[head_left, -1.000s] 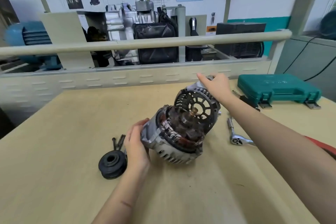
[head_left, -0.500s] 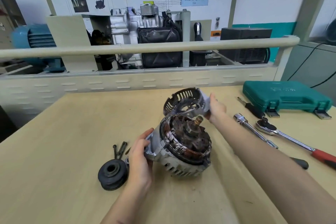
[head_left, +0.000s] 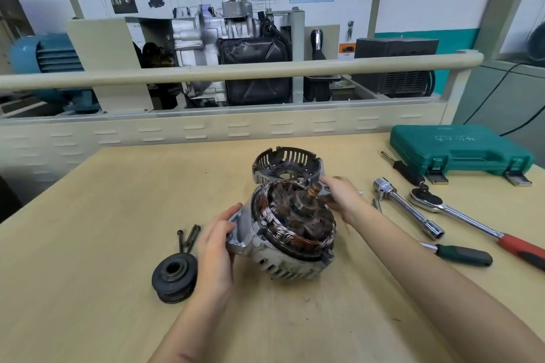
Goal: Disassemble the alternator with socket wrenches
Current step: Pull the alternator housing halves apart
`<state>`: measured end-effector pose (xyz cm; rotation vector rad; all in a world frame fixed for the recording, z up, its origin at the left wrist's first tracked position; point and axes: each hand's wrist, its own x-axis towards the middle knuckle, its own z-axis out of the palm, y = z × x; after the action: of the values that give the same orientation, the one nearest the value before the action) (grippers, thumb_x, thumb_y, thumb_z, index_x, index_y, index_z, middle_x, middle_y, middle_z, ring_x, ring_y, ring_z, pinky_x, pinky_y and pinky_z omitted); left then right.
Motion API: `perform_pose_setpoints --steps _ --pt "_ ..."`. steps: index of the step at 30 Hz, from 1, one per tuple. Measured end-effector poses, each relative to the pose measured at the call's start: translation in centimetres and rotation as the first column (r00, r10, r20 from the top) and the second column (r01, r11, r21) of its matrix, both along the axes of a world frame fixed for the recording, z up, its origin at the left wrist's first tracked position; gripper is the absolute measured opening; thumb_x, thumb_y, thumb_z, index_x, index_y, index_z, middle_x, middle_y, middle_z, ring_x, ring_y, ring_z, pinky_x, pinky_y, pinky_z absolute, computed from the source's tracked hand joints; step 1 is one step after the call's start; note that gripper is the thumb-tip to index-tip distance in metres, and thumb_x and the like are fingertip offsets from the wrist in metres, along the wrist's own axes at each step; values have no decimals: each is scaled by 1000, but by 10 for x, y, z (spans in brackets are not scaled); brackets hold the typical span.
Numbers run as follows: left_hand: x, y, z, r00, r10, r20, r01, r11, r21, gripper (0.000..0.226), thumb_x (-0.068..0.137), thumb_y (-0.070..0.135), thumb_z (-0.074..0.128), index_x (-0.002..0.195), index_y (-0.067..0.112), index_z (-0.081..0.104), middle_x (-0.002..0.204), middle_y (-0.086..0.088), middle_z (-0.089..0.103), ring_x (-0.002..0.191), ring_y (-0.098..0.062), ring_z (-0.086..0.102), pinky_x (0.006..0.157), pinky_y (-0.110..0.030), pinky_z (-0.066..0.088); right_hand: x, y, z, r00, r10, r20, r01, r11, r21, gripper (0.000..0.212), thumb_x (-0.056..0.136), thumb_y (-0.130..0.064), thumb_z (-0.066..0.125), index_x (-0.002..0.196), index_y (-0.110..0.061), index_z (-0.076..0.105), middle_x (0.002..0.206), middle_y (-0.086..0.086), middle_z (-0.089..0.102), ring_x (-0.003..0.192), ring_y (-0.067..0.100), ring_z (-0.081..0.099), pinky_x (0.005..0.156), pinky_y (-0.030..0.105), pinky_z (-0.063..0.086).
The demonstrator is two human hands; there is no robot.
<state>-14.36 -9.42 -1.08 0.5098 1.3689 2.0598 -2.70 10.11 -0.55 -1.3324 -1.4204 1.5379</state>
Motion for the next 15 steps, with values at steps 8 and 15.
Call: perform_pose_setpoints --steps 8,15 --pt "-15 -5 10 810 -109 -576 -42 969 -243 24 90 15 54 112 16 66 108 10 63 93 8 56 71 -2 40 48 -70 -16 889 398 -228 -367 915 166 85 62 -73 53 132 -25 44 137 -4 47 128 14 41 110 38 28" --pt "-10 -6 6 855 -59 -515 -54 978 -200 35 91 -1 42 112 15 65 106 9 62 87 17 52 68 2 41 54 -93 -21 820 544 -178 -500 832 242 129 40 -30 86 145 -28 11 134 -10 41 122 8 45 99 20 40"
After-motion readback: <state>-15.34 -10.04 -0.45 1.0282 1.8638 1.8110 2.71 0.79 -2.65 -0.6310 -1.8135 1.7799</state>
